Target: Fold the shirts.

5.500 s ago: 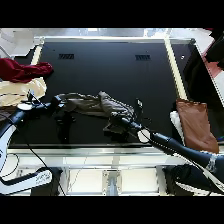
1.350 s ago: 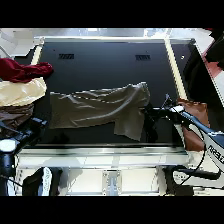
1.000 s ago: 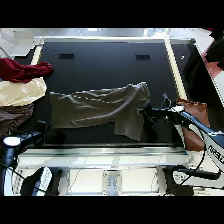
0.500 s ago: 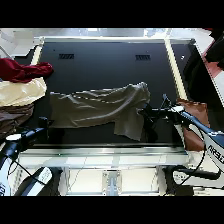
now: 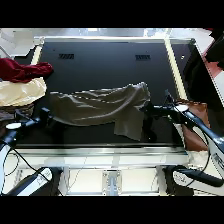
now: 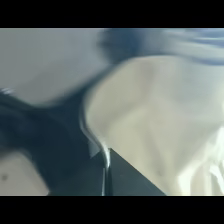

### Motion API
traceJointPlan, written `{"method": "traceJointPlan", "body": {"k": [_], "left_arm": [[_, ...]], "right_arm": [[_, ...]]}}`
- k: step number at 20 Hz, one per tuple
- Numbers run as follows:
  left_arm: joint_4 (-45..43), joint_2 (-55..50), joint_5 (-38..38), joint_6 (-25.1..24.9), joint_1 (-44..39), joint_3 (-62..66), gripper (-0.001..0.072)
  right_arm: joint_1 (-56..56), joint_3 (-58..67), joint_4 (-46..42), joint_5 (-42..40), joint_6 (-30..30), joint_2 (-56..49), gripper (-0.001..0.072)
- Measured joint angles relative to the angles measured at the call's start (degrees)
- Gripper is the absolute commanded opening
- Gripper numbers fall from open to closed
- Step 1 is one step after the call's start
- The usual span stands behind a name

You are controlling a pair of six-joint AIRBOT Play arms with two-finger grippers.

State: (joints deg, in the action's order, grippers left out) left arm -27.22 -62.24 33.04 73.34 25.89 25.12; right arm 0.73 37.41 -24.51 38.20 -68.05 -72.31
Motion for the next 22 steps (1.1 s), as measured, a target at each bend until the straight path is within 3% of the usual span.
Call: {"method": "traceJointPlan", "body": {"k": [4,7,10,13,17,22], "left_arm": [[0.5,9.2,7.1,-6.1,0.3,8.0,0.0007],[-1.2,22.0,14.0,-9.2,2.7,11.9,0.0006],[-5.9,35.8,17.4,-7.2,7.0,16.5,0.0006],[-11.5,43.2,19.0,-4.7,10.5,25.8,0.0006],[-15.2,40.5,20.0,-4.3,12.2,44.6,0.0005],[-13.7,27.4,29.1,-3.9,12.6,60.4,0.0005]], "right_arm": [[0.0,2.0,-8.4,5.4,2.1,14.3,0.001],[0.0,5.6,-19.5,14.7,-1.6,28.7,0.0009],[0.0,12.1,-31.3,21.8,-9.6,44.0,0.0006],[0.0,22.6,-41.0,24.8,-15.5,54.6,0.0005],[0.0,39.6,-47.3,25.1,-16.5,55.1,0.0005],[0.0,52.2,-50.1,24.5,-13.0,41.8,0.0008]]}}
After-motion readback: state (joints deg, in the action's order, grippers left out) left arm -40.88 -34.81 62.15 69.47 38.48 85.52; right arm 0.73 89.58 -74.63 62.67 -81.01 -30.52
